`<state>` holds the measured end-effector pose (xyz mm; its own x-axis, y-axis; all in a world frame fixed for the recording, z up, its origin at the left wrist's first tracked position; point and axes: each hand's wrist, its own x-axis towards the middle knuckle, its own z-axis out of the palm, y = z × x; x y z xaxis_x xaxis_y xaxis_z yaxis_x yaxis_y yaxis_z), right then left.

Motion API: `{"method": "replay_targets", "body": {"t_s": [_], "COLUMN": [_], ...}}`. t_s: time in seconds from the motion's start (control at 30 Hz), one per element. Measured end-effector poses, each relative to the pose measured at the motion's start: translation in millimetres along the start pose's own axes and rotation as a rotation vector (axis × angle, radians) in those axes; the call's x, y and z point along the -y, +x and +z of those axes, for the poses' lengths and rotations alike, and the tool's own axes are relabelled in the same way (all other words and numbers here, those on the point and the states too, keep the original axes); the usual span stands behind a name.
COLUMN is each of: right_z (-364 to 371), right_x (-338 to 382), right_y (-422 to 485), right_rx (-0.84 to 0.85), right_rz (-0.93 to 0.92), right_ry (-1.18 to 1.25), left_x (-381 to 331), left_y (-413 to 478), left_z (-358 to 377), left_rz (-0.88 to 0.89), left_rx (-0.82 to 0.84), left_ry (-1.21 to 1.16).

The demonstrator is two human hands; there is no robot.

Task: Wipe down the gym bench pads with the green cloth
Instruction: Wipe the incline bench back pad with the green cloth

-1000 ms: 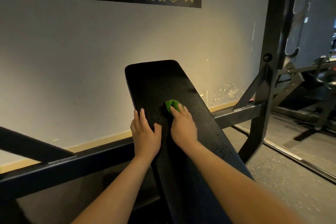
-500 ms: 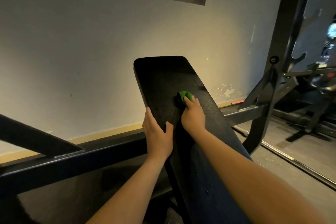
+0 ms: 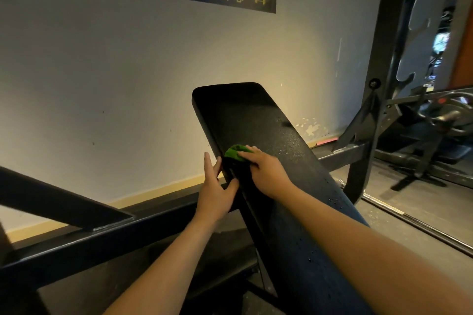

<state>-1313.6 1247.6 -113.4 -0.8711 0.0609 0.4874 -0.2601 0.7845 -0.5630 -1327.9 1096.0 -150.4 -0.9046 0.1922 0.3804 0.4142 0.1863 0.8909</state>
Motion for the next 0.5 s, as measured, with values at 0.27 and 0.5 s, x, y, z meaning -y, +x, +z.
{"method": "replay_targets", "body": {"t_s": [0.27,0.5], "right_z": [26.6,52.5], "right_x": [28.4,43.8], "right_y": [18.8,-5.3], "right_rx": [-0.231,-0.321], "right_rz": [0.182,0.137], "right_ry": [0.122,0.012], "left_x": [7.2,7.4], "left_y": [-0.3,-4.9], "left_z": [-8.8,-13.4], "left_rz": [-0.021,-0.046], "left_rx": [0.088,0.098], "left_ry": [-0.097,-0.244]}}
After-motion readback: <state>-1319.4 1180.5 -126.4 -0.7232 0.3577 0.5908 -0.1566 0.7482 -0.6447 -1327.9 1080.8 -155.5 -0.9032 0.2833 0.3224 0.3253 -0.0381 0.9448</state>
